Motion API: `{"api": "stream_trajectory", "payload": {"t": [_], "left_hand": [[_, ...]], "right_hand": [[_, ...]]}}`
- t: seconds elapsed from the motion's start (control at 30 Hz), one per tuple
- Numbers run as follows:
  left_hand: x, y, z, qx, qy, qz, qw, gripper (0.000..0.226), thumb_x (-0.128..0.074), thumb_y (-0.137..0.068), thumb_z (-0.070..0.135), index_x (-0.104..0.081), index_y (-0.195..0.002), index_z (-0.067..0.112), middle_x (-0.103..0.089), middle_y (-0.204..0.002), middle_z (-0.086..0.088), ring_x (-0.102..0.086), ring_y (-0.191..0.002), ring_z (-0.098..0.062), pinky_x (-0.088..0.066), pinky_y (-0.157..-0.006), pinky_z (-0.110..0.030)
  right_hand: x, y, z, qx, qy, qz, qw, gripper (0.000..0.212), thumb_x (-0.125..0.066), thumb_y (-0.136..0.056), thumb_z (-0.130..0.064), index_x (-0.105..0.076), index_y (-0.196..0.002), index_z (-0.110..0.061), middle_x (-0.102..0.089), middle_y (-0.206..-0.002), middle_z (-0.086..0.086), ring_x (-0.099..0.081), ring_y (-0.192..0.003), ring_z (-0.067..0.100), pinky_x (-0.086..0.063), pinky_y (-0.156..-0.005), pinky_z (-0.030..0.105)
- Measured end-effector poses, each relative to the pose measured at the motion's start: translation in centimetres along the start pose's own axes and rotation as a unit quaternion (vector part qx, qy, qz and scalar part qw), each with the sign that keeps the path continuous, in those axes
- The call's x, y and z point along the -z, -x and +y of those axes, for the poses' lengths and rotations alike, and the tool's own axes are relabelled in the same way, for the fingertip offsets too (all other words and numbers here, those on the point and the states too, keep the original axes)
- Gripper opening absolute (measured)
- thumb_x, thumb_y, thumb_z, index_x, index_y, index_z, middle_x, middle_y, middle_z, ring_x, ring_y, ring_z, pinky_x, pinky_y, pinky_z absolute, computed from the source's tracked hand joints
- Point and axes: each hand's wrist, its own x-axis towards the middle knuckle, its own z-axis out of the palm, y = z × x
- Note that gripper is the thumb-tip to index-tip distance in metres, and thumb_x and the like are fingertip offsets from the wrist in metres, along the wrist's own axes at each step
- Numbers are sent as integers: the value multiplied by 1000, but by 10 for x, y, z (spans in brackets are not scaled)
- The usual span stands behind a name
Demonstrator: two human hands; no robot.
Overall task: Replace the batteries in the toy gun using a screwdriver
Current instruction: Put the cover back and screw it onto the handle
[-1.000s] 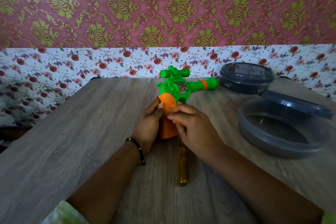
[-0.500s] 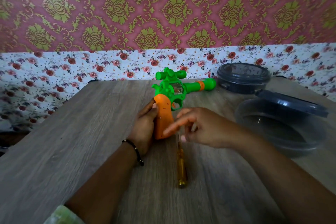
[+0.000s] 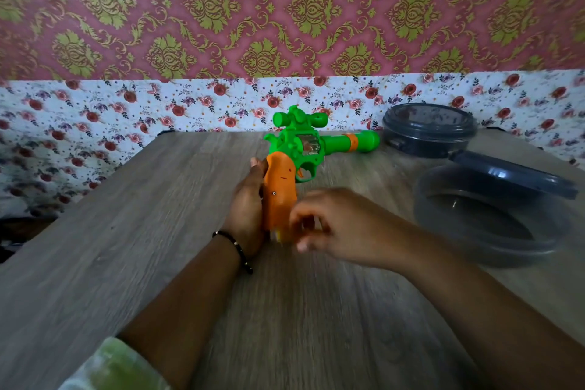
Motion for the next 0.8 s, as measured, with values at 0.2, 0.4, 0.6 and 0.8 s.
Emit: {"api": "stream_trajectory", "payload": {"t": [0.2, 0.4, 0.6, 0.8], "left_hand": [[0, 3, 2, -12, -16, -4, 1000, 68, -50, -79, 60, -58, -132, 18, -63, -131, -11, -59, -122, -29, -46, -103, -48], [0, 0, 0, -24, -31, 1, 999, 53, -37, -95, 51, -58, -130, 18, -62, -134, -14, -54, -129, -33, -42, -110, -49], [5, -7, -4, -18, -30, 10, 999, 61, -42, -94, 57, -56, -136, 15, -62, -133, -15, -55, -128, -35, -40, -110, -54], [6, -11, -6, -18, -36, 10, 999, 57, -40, -97, 53, -56, -137, 16, -63, -133, -12, -55, -128, -31, -41, -110, -50]], "right_hand": [[15, 2, -7, 9, -213, 336, 917, 40, -69, -78, -17, -52, -114, -21, -64, -79, 1, -64, -70, 16, -55, -67, 35], [10, 1, -7, 50, -233, 370, 898, 36, -63, -82, -3, -48, -107, -24, -65, -90, 7, -67, -86, 10, -55, -79, 26], [3, 0, -4, 44, -199, 358, 911, 31, -62, -82, -5, -46, -101, -24, -66, -91, 2, -66, -88, 8, -56, -78, 33], [3, 0, -4, 43, -201, 361, 910, 30, -61, -82, -8, -46, -100, -25, -65, -93, 2, -67, -88, 11, -57, -76, 34]]}}
